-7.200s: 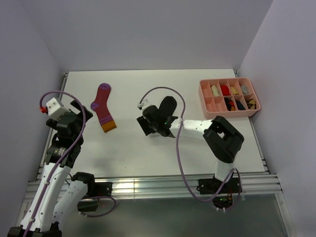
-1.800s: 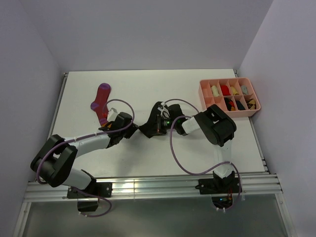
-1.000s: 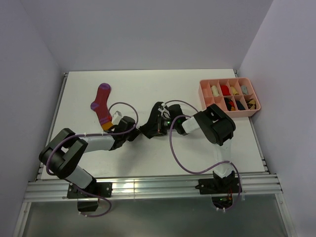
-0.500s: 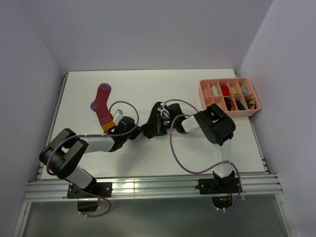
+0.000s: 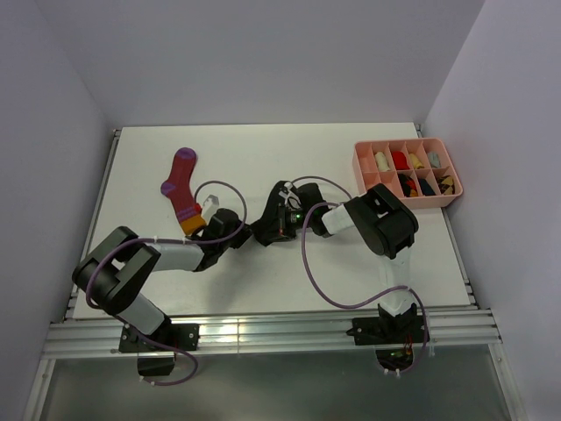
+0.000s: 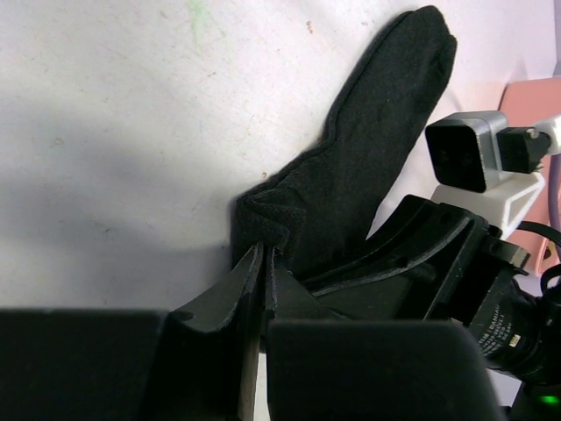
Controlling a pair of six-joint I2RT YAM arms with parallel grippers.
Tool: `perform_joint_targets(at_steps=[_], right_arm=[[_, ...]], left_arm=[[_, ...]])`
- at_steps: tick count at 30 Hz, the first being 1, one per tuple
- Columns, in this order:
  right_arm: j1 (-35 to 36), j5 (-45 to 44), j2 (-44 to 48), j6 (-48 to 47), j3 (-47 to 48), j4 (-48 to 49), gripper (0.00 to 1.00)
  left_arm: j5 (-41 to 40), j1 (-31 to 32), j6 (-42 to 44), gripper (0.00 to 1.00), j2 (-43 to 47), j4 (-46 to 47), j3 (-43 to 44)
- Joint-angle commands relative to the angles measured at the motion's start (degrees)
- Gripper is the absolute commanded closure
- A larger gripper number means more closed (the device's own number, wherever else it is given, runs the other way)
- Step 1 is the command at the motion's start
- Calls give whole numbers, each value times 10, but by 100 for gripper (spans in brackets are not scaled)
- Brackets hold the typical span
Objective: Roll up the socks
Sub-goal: Roll the sock at the center of the board.
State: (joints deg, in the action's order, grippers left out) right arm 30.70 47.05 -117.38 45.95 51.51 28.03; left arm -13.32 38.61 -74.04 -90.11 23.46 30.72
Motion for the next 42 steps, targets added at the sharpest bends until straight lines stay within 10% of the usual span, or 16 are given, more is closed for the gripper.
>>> perform_joint_targets(at_steps=[1, 24, 33, 42], right_arm=[[-4, -20, -8, -21, 10, -32, 96], [-4, -16, -14, -27, 12, -42, 94], [-2, -56, 42, -90, 13, -118, 63], [13, -144, 181, -214, -36, -163, 59]], left_arm=[[4, 4, 16, 90, -1, 54, -4], [18, 4, 43, 89, -82, 170, -22], [20, 4, 26, 92, -119, 150, -23], [23, 4, 31, 95, -124, 127, -9]])
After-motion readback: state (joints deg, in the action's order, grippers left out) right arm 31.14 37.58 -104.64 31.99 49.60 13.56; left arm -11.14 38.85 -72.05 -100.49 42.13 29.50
